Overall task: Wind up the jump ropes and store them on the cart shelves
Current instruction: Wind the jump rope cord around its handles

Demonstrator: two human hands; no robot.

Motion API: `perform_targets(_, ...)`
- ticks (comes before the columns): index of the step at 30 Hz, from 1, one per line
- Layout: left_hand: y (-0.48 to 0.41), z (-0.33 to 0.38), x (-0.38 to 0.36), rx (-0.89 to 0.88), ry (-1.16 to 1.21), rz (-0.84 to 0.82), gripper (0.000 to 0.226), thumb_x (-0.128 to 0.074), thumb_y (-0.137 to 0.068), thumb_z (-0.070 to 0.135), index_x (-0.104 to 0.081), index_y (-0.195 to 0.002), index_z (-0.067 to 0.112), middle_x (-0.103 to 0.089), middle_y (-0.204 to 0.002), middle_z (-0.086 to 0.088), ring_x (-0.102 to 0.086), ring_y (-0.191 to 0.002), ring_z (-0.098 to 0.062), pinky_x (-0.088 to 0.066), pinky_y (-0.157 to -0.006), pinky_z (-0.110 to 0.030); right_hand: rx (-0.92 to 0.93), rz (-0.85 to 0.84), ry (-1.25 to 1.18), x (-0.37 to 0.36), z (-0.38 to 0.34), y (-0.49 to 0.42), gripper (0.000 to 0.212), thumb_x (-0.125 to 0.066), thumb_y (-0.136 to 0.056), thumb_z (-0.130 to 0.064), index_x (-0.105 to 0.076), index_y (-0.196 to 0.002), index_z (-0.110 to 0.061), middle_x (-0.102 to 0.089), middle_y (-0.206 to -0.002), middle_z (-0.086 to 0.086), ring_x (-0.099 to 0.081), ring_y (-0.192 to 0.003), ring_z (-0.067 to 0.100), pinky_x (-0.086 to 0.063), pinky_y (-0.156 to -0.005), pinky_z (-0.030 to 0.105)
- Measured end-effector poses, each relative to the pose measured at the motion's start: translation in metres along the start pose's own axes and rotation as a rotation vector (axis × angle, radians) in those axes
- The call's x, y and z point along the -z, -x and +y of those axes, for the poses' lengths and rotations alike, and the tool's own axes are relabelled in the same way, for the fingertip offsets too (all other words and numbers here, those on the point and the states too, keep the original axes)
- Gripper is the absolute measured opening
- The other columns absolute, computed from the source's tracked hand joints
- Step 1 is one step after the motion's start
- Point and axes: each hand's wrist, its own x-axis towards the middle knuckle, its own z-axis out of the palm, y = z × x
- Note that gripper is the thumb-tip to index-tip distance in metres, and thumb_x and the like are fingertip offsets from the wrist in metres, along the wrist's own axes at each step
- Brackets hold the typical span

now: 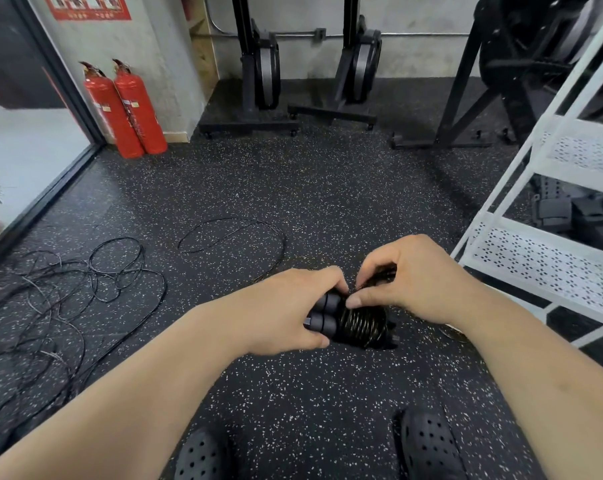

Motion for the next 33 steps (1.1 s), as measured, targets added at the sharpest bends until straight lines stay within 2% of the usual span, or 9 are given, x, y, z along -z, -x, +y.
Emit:
perform_targets(3,0.001,0.005,-0.001,-0.024,-0.012,-0.023,0.067,-0.085,-0.088,0.029,-0.038,-0.135,0.040,-0.061,-0.116,0.025,-0.053,-0.106,0.003,-0.045,-0.093,-0.025,0.016,-0.014,-0.010,0.000,0.001,0.000,0.028,-0.097,-0.063,-0.054,-0.080,-0.078,-0.039,-0.073,-0.074,-0.013,-0.063,-0.068,0.004,-0.051,-0.068,0.030)
perform_targets(10,0.011,0.014,0.011,-0.066,0.194,-0.020,0.090,-0.087,-0.087,0.021,-0.028,-0.151,0.044,-0.061,-0.122,0.026,-0.061,-0.108,0.003,-0.042,-0.087,-0.012,-0.003,-0.135,-0.262,0.020,0.013,0.001,0.027,-0.085,-0.077,-0.050,-0.083,-0.084,-0.024,-0.077,-0.082,0.000,-0.066,-0.076,0.008,-0.050,-0.078,0.030)
perform_targets(16,0.021,0.022,0.019,-0.111,0.447,0.098,0.082,-0.087,-0.082,0.008,-0.041,-0.142,0.041,-0.065,-0.123,0.012,-0.065,-0.110,-0.015,-0.057,-0.095,-0.038,-0.076,-0.177,-0.547,0.021,0.005,0.008,0.031,-0.068,-0.100,-0.032,-0.075,-0.082,-0.007,-0.065,-0.066,-0.001,-0.058,-0.056,0.007,-0.047,-0.054,0.017)
perform_targets(19,0.020,0.016,0.018,-0.096,0.568,0.199,0.075,-0.087,-0.085,0.008,-0.046,-0.139,0.038,-0.066,-0.127,0.009,-0.068,-0.114,-0.020,-0.058,-0.098,-0.049,-0.265,-0.048,-0.641,0.000,0.000,0.003,0.027,-0.061,-0.107,-0.016,-0.071,-0.085,-0.004,-0.070,-0.071,0.004,-0.064,-0.067,0.020,-0.054,-0.068,0.031)
perform_targets(21,0.016,0.009,0.016,-0.060,0.625,0.280,0.067,-0.086,-0.089,0.014,-0.047,-0.138,0.037,-0.069,-0.130,0.007,-0.069,-0.118,-0.020,-0.055,-0.104,-0.055,-0.307,0.078,-0.532,-0.017,-0.002,0.000,0.036,-0.053,-0.107,-0.006,-0.068,-0.075,-0.013,-0.062,-0.064,0.003,-0.053,-0.062,0.020,-0.046,-0.066,0.034)
perform_targets(24,0.006,-0.005,0.015,0.032,0.558,0.419,0.057,-0.081,-0.095,0.027,-0.045,-0.137,0.039,-0.071,-0.128,0.018,-0.067,-0.116,-0.002,-0.051,-0.106,-0.040,-0.195,0.013,-0.411,-0.037,-0.009,-0.002,0.048,-0.045,-0.113,-0.029,-0.073,-0.075,-0.034,-0.052,-0.059,-0.007,-0.042,-0.052,0.011,-0.036,-0.052,0.029)
perform_targets(26,0.000,-0.016,0.015,0.135,0.504,0.518,0.054,-0.079,-0.096,0.033,-0.044,-0.136,0.039,-0.068,-0.125,0.023,-0.064,-0.110,0.008,-0.048,-0.096,-0.024,-0.132,-0.079,-0.223,-0.049,-0.012,-0.003,0.037,-0.043,-0.114,-0.038,-0.073,-0.093,-0.032,-0.055,-0.059,-0.011,-0.045,-0.052,0.007,-0.039,-0.052,0.028)
perform_targets(28,-0.006,-0.029,0.013,0.217,0.463,0.557,0.052,-0.078,-0.097,0.033,-0.043,-0.135,0.038,-0.066,-0.122,0.024,-0.062,-0.104,0.014,-0.045,-0.084,-0.010,-0.120,-0.105,-0.103,-0.060,-0.015,-0.003,0.031,-0.045,-0.113,-0.039,-0.067,-0.093,-0.031,-0.062,-0.065,-0.009,-0.053,-0.055,0.011,-0.045,-0.058,0.036)
perform_targets(33,-0.009,-0.043,0.006,0.301,0.245,0.523,0.056,-0.079,-0.095,0.039,-0.048,-0.141,0.035,-0.044,-0.129,0.010,-0.055,-0.101,0.008,-0.039,-0.085,-0.010,-0.060,-0.037,0.193,-0.061,-0.023,0.007,0.034,-0.042,-0.111,-0.047,-0.064,-0.091,-0.031,-0.066,-0.072,-0.004,-0.062,-0.063,0.012,-0.053,-0.068,0.040)
